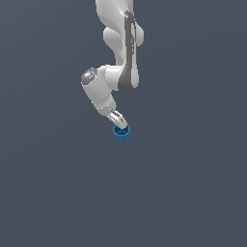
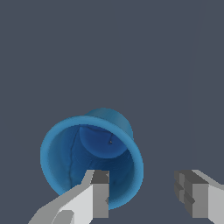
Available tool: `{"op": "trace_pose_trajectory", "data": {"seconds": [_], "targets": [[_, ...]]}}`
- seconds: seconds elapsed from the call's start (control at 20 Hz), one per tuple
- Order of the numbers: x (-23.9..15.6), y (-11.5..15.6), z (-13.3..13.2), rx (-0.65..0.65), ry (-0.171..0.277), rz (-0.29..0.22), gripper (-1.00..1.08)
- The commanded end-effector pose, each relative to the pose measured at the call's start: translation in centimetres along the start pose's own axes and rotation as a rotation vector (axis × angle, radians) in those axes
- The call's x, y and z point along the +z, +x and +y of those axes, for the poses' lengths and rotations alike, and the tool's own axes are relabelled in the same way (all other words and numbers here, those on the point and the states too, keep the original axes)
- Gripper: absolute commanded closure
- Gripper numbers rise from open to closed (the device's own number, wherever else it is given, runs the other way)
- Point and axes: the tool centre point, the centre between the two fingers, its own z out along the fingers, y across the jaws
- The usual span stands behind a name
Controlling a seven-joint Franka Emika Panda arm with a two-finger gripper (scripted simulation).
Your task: Pick up the object and move it to a goal position.
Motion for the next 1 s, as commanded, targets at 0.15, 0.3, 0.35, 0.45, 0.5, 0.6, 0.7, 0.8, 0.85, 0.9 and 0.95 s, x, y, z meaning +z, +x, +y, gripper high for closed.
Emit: {"op": "trace_pose_trajectory", "data": {"seconds": [0.15,0.3,0.35,0.45,0.5,0.6,0.7,0.8,0.85,0.9,0.95], "targets": [[1.8,-0.1,0.1,0.006,0.000,-0.001,-0.20],[2.2,-0.1,0.2,0.006,-0.001,-0.001,-0.20],[2.2,-0.1,0.2,0.006,-0.001,-0.001,1.08],[2.2,-0.1,0.2,0.006,-0.001,-0.001,1.08],[2.2,-0.1,0.2,0.006,-0.001,-0.001,1.08],[2.2,-0.1,0.2,0.006,-0.001,-0.001,1.08],[2.2,-0.1,0.2,0.006,-0.001,-0.001,1.08],[2.2,-0.1,0.2,0.006,-0.001,-0.001,1.08],[2.1,-0.1,0.1,0.006,0.000,-0.001,1.08],[2.1,-0.1,0.1,0.006,0.000,-0.001,1.08],[2.0,-0.1,0.1,0.006,0.000,-0.001,1.08]]}}
